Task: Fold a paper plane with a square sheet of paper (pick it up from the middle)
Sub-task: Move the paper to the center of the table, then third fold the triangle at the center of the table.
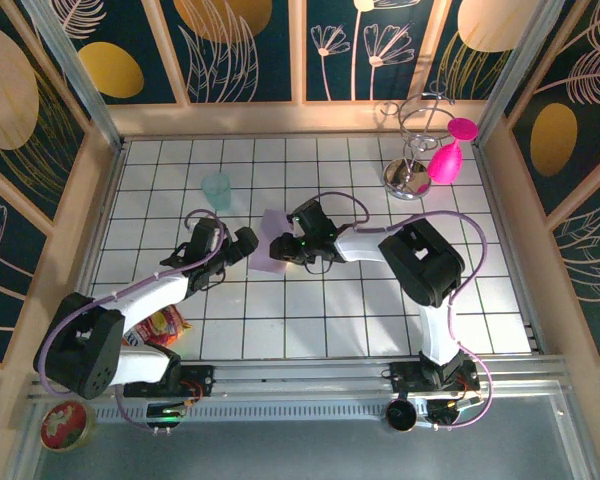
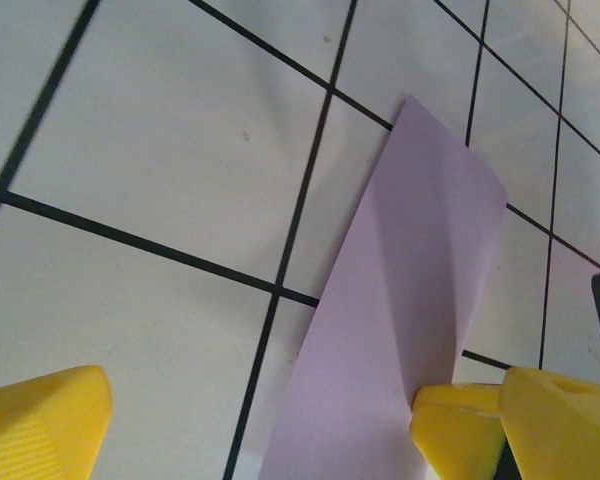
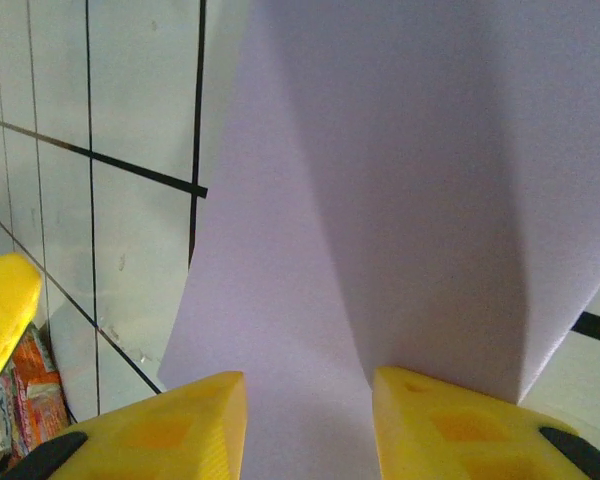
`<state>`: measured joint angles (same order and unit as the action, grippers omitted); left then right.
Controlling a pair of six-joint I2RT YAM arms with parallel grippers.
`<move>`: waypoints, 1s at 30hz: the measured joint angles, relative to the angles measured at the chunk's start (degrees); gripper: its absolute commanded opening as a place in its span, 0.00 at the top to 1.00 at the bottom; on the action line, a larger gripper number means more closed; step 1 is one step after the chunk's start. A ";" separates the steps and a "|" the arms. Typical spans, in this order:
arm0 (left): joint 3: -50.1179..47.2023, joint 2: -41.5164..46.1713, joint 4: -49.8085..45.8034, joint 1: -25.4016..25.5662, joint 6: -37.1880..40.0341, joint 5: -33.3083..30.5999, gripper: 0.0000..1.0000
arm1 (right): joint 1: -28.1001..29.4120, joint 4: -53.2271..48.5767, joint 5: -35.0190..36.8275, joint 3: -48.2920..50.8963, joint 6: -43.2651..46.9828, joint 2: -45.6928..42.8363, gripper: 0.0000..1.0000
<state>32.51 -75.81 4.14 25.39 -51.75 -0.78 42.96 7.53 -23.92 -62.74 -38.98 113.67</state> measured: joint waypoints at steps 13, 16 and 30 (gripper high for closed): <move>0.33 -3.98 3.39 0.04 3.65 15.28 0.12 | -10.99 -1.40 -4.63 12.33 8.04 -13.94 0.58; 0.33 -4.52 5.16 0.63 3.17 17.22 0.15 | -11.47 0.87 -4.11 13.33 4.35 -17.49 0.57; 4.35 -13.81 6.34 6.56 0.09 20.11 0.41 | -10.73 6.45 -2.16 14.08 -6.56 -11.34 0.66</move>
<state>36.86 -89.62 10.48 31.94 -51.66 19.33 32.23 13.98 -26.09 -48.66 -45.54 102.32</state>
